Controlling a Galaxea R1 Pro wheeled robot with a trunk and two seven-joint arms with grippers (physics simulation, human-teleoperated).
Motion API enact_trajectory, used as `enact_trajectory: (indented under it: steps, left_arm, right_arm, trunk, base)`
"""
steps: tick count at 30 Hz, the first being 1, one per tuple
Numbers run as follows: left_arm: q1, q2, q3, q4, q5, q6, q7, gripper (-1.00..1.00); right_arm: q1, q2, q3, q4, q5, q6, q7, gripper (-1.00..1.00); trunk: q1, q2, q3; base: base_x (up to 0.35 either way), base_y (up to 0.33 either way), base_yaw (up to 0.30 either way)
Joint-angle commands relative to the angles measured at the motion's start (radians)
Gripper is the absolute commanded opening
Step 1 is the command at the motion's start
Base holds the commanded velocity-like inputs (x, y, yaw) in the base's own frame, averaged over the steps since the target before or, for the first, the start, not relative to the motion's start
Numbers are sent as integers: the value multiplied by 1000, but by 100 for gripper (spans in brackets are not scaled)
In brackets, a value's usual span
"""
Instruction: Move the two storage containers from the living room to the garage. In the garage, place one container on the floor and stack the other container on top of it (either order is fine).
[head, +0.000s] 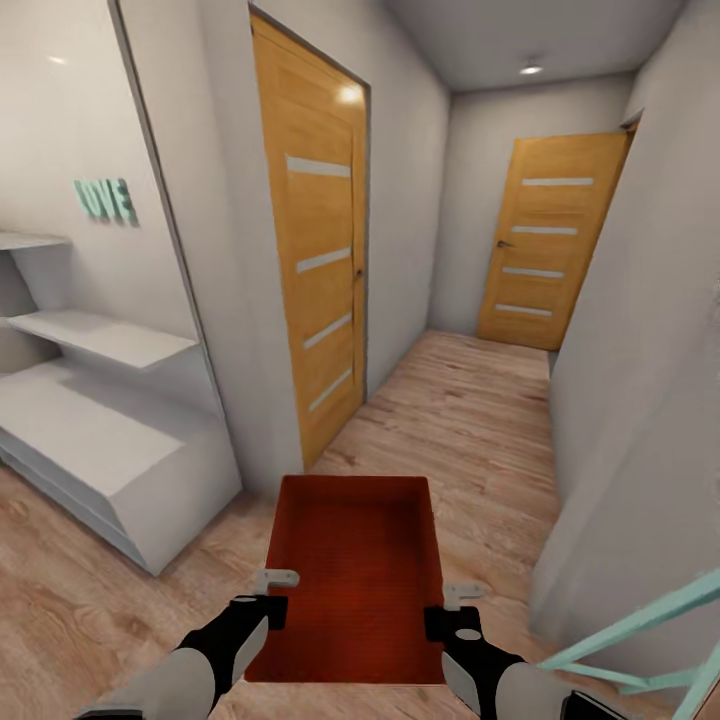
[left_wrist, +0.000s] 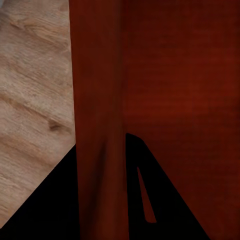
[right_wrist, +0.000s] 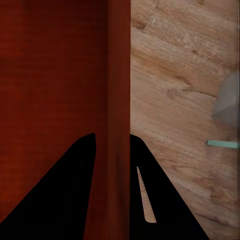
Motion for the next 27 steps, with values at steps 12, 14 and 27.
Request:
enact_trajectory:
  steps: [12, 14, 27]
  left_arm:
    - [1, 0, -27, 3, 12, 6, 5, -100]
    - [1, 0, -27, 3, 12, 6, 4, -100]
    - [1, 0, -27, 3, 12, 6, 3, -100]
  right_arm:
    - [-1, -6, -4, 0, -5, -6, -19, -100]
    - [-1, -6, -4, 0, -5, -6, -19, -100]
    - [-1, -6, -4, 0, -5, -6, -19, -100]
  trunk:
    - [1, -1, -2]
    - [1, -1, -2]
    - [1, -1, -2]
  base:
    - [322, 0, -247]
    - [322, 0, -165]
    - [322, 0, -18]
